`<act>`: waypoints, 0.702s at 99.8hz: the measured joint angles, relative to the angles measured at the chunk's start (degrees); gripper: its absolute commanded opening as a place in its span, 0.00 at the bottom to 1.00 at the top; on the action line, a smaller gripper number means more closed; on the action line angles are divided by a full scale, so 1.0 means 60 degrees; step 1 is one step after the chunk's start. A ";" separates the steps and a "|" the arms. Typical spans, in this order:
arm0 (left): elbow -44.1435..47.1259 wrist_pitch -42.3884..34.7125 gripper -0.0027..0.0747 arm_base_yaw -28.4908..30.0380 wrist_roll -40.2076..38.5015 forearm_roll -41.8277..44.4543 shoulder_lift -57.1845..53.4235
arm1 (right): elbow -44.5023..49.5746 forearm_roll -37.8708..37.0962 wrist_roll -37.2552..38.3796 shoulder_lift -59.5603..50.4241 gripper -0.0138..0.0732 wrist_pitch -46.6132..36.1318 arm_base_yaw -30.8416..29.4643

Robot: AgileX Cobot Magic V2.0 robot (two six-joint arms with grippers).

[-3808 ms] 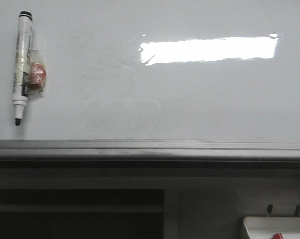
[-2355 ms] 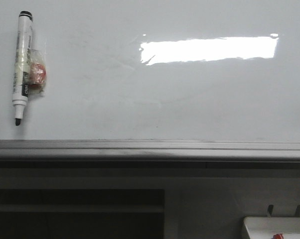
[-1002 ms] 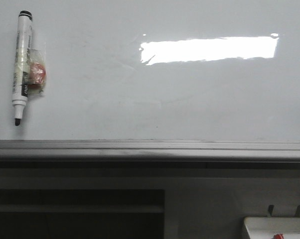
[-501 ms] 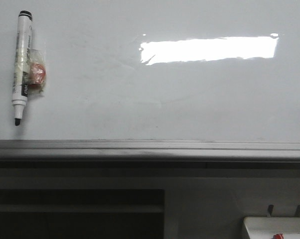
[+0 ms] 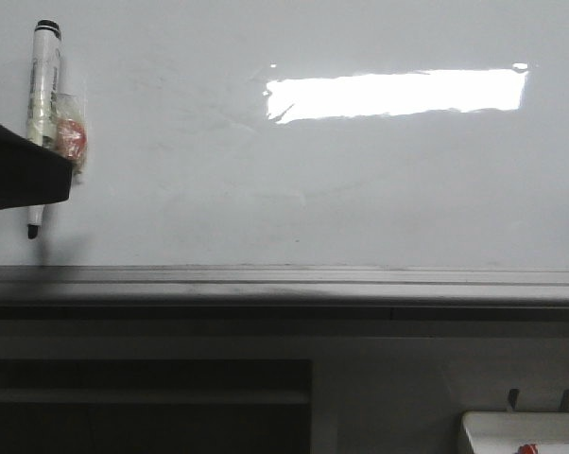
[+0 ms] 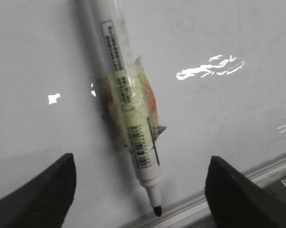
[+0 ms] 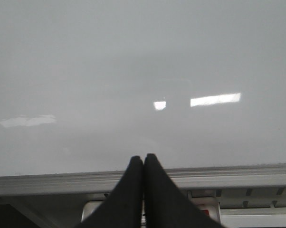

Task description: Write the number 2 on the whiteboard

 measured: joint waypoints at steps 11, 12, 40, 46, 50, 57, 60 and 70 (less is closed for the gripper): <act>0.0000 -0.0206 0.66 0.0000 0.0000 -0.0015 0.0239 | 0.0000 0.0000 0.0000 0.0000 0.11 -0.0017 0.0000; 0.0000 -0.0235 0.65 0.0000 0.0000 -0.0015 0.0241 | 0.0000 0.0000 0.0000 0.0000 0.11 -0.0018 0.0000; 0.0000 -0.0640 0.60 0.0000 -0.0032 -0.0015 0.0520 | 0.0000 0.0004 0.0000 0.0000 0.11 -0.0071 0.0000; 0.0000 -0.0643 0.57 0.0000 -0.0032 -0.0015 0.0539 | 0.0000 0.0004 0.0000 0.0000 0.11 -0.0071 0.0000; 0.0000 -0.0660 0.53 0.0000 -0.0032 -0.0015 0.0539 | 0.0000 0.0020 0.0000 0.0000 0.11 -0.0071 0.0000; 0.0000 -0.0660 0.38 0.0000 -0.0032 -0.0015 0.0539 | 0.0000 0.0020 0.0000 0.0000 0.11 -0.0071 0.0000; 0.0000 -0.0660 0.29 0.0000 -0.0032 -0.0015 0.0539 | 0.0000 0.0020 0.0000 0.0000 0.11 -0.0071 0.0000; 0.0000 -0.0660 0.06 0.0000 -0.0032 0.0031 0.0539 | 0.0000 0.0020 0.0000 0.0000 0.11 -0.0071 0.0000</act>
